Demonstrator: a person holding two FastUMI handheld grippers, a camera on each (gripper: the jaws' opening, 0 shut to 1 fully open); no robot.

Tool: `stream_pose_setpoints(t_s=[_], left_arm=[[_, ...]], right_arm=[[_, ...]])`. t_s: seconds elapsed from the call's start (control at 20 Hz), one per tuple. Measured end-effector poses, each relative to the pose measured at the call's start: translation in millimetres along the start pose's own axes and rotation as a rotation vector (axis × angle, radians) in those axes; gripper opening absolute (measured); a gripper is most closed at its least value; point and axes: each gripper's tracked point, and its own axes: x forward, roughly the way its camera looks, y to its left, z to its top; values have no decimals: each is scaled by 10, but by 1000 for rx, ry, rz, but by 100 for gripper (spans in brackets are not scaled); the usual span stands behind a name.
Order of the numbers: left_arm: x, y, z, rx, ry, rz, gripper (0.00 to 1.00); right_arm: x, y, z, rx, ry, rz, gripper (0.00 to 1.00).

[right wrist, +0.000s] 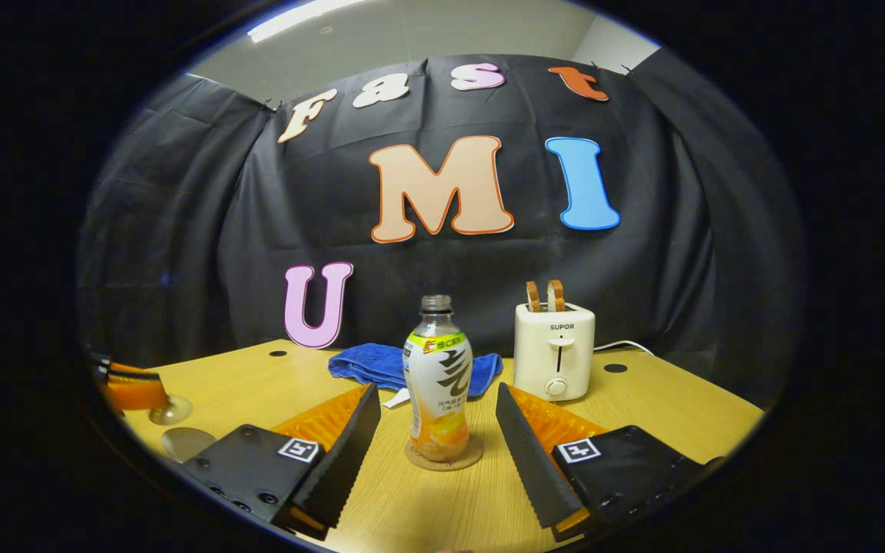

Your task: Open the teacup lid with one hand, grasp the water bottle and pour water into the teacup with the other hand; after pouring, place the water bottle on the coaster and then close the teacup lid.

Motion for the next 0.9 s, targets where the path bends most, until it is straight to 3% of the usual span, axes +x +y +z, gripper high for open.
stream_pose_setpoints(t_s=[0.2,0.75,0.8,0.9], left_arm=[[22,-77,-109,4,24,-13,23],[14,-242,-352,23,71,-34,23],[9,-256,-351,25,70,-35,23],[7,-254,-353,32,71,-33,24]], right_arm=[[-157,-17,97,20,-24,3,92],[-297,-51,0,30,-15,7,98],[-307,-55,7,29,-16,8,93],[-328,-62,16,31,-18,8,98]])
